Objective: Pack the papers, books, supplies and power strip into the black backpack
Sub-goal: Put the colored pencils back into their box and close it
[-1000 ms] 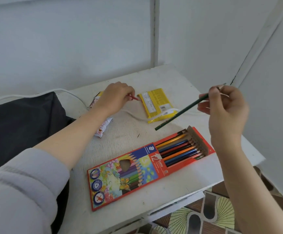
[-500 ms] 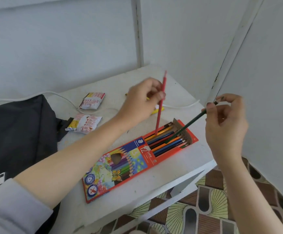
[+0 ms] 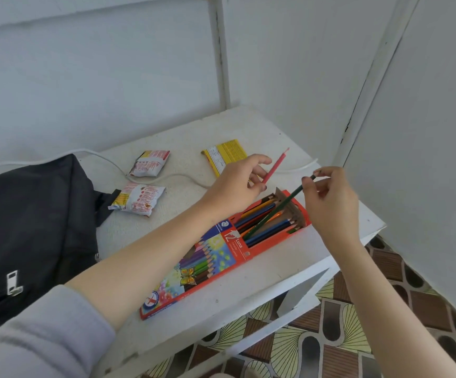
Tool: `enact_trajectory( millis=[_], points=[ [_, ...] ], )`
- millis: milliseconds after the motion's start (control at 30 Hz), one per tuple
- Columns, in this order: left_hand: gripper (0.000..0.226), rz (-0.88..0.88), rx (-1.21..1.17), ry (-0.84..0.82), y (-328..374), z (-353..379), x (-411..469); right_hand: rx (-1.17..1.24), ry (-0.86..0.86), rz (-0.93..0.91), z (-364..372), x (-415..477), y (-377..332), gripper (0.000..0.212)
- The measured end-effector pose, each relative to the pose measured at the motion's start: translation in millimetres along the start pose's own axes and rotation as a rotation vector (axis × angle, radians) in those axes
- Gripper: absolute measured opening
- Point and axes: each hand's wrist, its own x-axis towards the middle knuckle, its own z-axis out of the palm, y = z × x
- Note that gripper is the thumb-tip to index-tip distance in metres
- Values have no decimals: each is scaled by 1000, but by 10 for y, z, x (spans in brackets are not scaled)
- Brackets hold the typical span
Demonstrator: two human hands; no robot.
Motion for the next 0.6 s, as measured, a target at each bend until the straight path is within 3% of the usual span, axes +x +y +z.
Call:
enact_trajectory(
  millis=[200,433,600],
  points=[
    [39,-6,29,-6,-141,158,-160,-77,-49,-11,20,-39,92,32],
    [31,9,60,49,-208,195,-345,-284,-258,-143,-27,-53,165,80],
    [38,7,62,32,-166,194,-491,-265,-148,-175,-55,-23,235,60]
  ],
)
